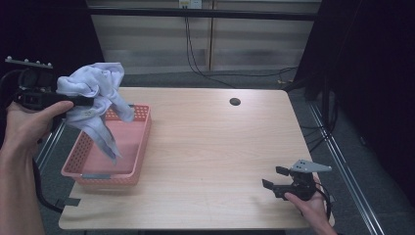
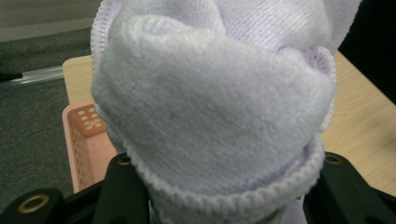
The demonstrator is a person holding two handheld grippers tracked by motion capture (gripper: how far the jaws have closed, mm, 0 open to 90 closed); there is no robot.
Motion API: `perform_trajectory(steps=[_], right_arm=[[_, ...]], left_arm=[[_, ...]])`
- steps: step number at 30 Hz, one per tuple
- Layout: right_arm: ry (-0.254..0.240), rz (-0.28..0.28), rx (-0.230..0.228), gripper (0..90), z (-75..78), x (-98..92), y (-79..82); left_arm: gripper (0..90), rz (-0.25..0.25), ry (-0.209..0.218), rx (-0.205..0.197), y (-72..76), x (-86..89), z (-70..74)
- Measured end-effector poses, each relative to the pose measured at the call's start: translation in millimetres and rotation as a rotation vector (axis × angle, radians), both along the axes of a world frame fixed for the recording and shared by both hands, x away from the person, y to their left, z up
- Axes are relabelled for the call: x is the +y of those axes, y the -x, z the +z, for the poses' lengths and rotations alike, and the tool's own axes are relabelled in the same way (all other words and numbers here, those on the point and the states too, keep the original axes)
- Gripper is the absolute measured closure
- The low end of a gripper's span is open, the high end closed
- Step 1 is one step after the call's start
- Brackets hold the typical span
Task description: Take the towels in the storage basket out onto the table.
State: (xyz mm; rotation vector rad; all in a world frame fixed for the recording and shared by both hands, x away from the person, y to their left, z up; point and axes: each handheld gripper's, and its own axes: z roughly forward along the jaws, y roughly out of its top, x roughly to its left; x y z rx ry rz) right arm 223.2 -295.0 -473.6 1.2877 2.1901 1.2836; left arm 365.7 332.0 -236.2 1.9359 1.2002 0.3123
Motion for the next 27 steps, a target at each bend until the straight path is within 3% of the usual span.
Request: perform_trajectory(steps=[4, 9, 22, 27], right_arm=[[0.004, 0.004, -0.005, 20.8, -0.1, 0.3, -0.6], [0.004, 0.004, -0.005, 20.8, 0.0, 0.2, -0.5], [0.007, 0.008, -0.006, 20.8, 0.2, -0.3, -0.7], [0.010, 0.010, -0.005, 21.0, 0.2, 0.0, -0.9]], left_arm=[[50.2, -0.020, 0.024, -0.029, 4.0, -7.4, 13.4], [50.3, -0.048, 0.050, -0.059, 6.4, -20.5, 18.7], [50.2, -0.131, 0.052, -0.062, -0.1, -61.3, 30.3], [50.2, -0.175, 0.053, -0.040, -4.9, -85.4, 20.4]])
